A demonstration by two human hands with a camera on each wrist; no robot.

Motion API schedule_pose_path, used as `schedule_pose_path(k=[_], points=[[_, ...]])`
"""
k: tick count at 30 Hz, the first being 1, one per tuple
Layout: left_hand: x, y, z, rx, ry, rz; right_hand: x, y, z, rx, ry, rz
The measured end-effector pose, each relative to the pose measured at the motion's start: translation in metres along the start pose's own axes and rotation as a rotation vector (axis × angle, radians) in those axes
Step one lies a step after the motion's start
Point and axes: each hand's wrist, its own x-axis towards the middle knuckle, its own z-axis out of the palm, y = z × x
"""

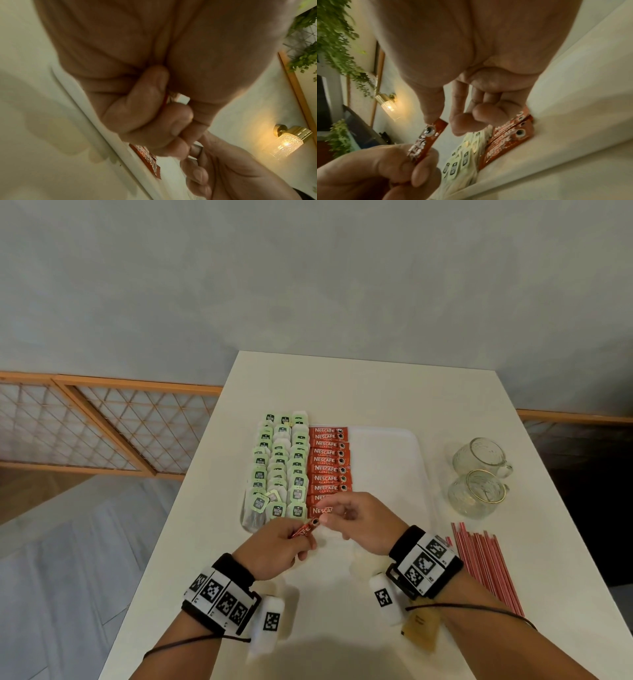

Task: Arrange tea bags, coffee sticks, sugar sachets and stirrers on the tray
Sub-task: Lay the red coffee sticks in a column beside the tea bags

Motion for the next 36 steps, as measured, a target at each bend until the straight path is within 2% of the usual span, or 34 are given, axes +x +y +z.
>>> schedule_pose_path(k=[4, 10, 19, 25, 31, 36], points=[[0.0, -0.002, 0.002, 0.03, -0.033, 0.042, -0.002, -0.001, 0.004, -0.076, 0.001, -0.056], [0.005, -0.015, -0.002, -0.067, 0.178, 0.123, -0.004, 0.01, -0.007, -0.066, 0.111, 0.075], [0.011, -0.017, 0.005, -0.194, 0.362, 0.083, -0.005, 0.026, -0.027, -0.09, 0.206, 0.176], [0.011, -0.017, 0.008, 0.001, 0.336, 0.151, -0.006, 0.039, -0.03, -0.247, 0.125, 0.284], [0.021, -0.009, 0.008, 0.426, 0.371, 0.207, 0.0, 0.032, -0.014, -0.332, 0.176, 0.313], [0.033, 0.002, 0.011, 0.625, 0.379, 0.227, 0.003, 0.032, -0.009, -0.347, 0.226, 0.332]])
